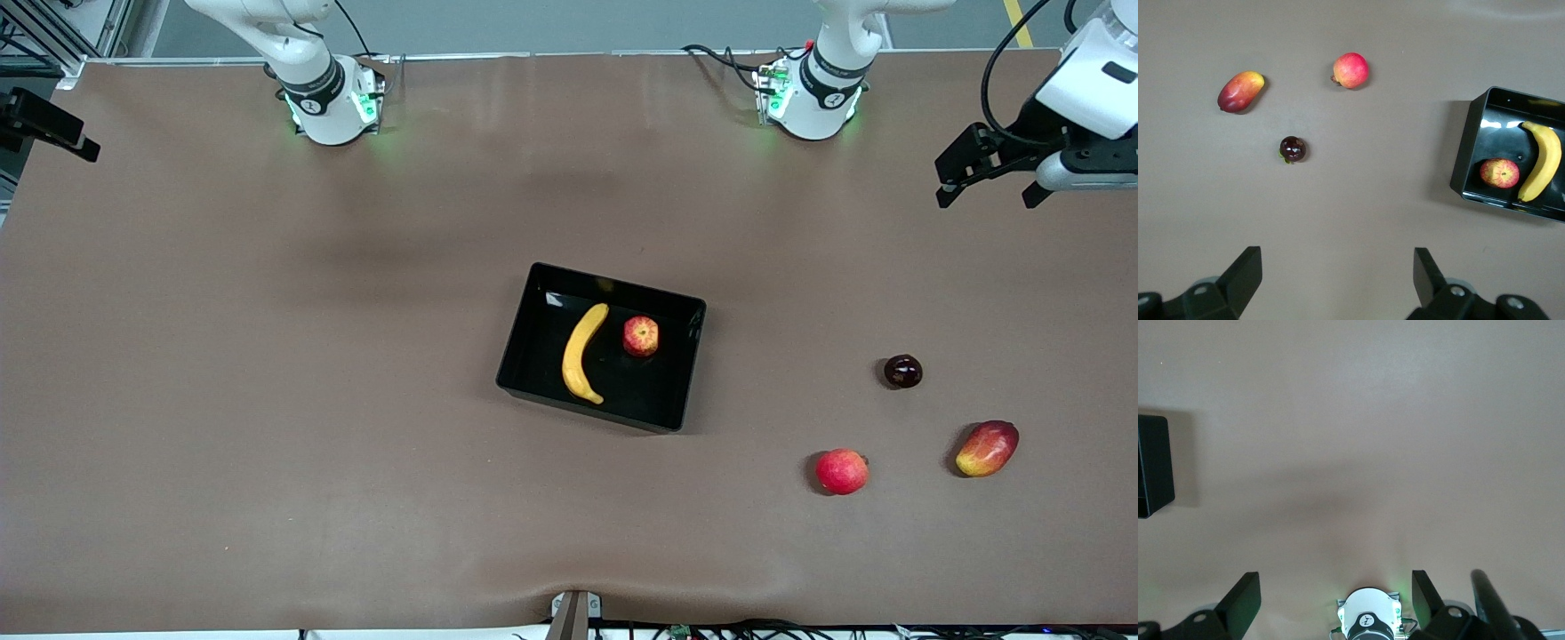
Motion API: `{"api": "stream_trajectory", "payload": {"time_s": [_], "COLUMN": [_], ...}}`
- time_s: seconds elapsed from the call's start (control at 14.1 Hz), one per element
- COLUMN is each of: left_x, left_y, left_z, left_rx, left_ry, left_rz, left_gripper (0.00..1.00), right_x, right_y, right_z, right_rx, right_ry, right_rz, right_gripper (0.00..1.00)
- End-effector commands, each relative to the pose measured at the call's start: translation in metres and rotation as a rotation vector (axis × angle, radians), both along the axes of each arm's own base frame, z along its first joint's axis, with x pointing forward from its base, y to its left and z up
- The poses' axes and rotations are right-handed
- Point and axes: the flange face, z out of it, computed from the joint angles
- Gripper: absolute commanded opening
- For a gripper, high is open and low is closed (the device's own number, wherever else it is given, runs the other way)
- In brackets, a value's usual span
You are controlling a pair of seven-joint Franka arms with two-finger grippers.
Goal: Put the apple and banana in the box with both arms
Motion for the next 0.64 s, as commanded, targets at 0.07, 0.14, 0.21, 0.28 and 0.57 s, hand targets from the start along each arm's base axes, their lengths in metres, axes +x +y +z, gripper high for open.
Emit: {"api": "stream_trajectory", "payload": {"time_s": [0.07,0.14,0.21,0.28,0.57], "left_x": [-0.0071,-0.0066,-0.0065,-0.0068,-0.0050], "left_y": [0.0041,0.0033,0.0004,-0.0018,-0.0036], "left_z": [0.0008,0.0002,-0.0006,0.0001,-0.0030], "left_rx": [-0.024,-0.024,-0.023,-0.023,-0.023], "left_ry": [0.012,0.012,0.013,0.012,0.018], "left_rz": [-0.011,-0.012,-0.014,-0.009,-0.006], "left_gripper": [1.00,1.00,1.00,1.00,1.00], "right_x": [-0.0031,-0.0033,-0.0036,-0.0040,-0.0039], "right_y": [-0.0035,-0.0045,-0.0072,-0.0085,-0.0083], "right_z": [0.0008,0.0008,0.0008,0.0007,0.0008], "right_rx": [0.025,0.035,0.036,0.038,0.045], "right_ry": [0.005,0.005,0.005,0.006,0.005], "right_rz": [-0.002,-0.003,-0.009,-0.011,-0.012], "right_gripper": [1.00,1.00,1.00,1.00,1.00]}}
